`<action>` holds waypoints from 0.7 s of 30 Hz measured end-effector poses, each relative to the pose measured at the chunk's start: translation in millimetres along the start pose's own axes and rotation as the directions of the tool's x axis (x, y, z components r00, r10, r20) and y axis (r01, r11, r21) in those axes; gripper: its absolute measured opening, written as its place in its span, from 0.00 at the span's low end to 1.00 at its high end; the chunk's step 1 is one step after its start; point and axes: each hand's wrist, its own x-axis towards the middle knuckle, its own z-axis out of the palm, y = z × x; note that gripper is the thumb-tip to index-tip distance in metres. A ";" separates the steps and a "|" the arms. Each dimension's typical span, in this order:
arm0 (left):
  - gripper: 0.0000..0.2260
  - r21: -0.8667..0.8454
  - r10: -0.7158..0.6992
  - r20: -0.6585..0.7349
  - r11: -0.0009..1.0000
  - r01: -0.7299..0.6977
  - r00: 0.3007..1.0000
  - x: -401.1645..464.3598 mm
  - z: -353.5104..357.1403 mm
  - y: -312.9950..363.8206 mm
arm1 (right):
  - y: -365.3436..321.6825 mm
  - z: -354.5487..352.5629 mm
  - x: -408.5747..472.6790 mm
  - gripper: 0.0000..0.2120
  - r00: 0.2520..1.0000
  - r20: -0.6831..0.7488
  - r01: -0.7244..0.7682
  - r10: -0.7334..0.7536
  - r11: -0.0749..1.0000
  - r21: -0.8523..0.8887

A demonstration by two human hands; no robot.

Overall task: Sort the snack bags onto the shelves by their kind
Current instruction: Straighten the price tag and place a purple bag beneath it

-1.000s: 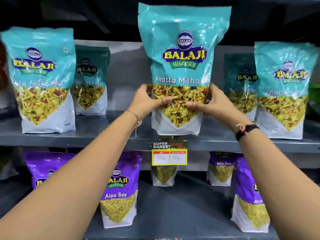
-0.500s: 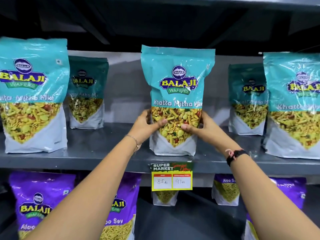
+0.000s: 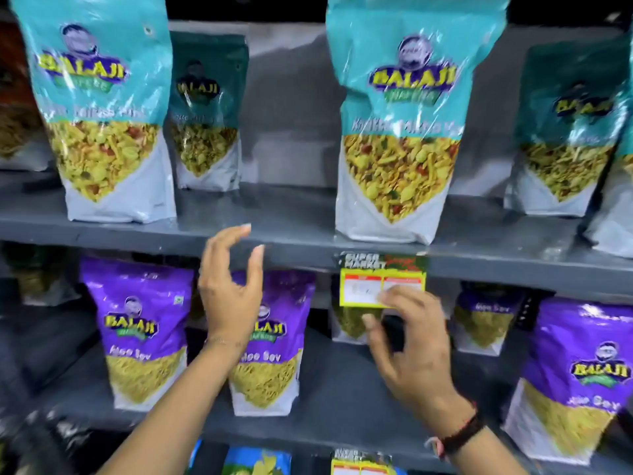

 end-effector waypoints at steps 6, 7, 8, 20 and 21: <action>0.18 0.219 -0.371 0.158 0.917 0.333 0.915 -89.7 -42.3 -98.2 | 15.9 76.6 -99.6 0.28 0.650 0.684 -0.434 0.331 0.901 -0.024; 0.21 0.270 -0.461 0.177 0.872 0.408 0.869 -101.5 -44.4 -115.5 | 21.8 89.6 -109.9 0.38 0.546 0.737 -0.544 0.399 0.838 -0.050; 0.24 0.309 -0.549 0.187 0.820 0.481 0.815 -111.6 -45.0 -129.5 | 27.5 102.3 -118.1 0.43 0.435 0.779 -0.638 0.452 0.765 -0.088; 0.32 0.316 -0.729 0.573 0.618 0.720 0.374 -143.9 -26.1 -189.3 | 53.0 180.4 -170.0 0.27 0.242 0.773 -0.854 0.586 0.507 -0.117; 0.31 0.312 -0.728 0.563 0.625 0.716 0.390 -147.3 -22.1 -186.7 | 55.9 176.2 -169.4 0.24 0.251 0.766 -0.846 0.593 0.519 -0.125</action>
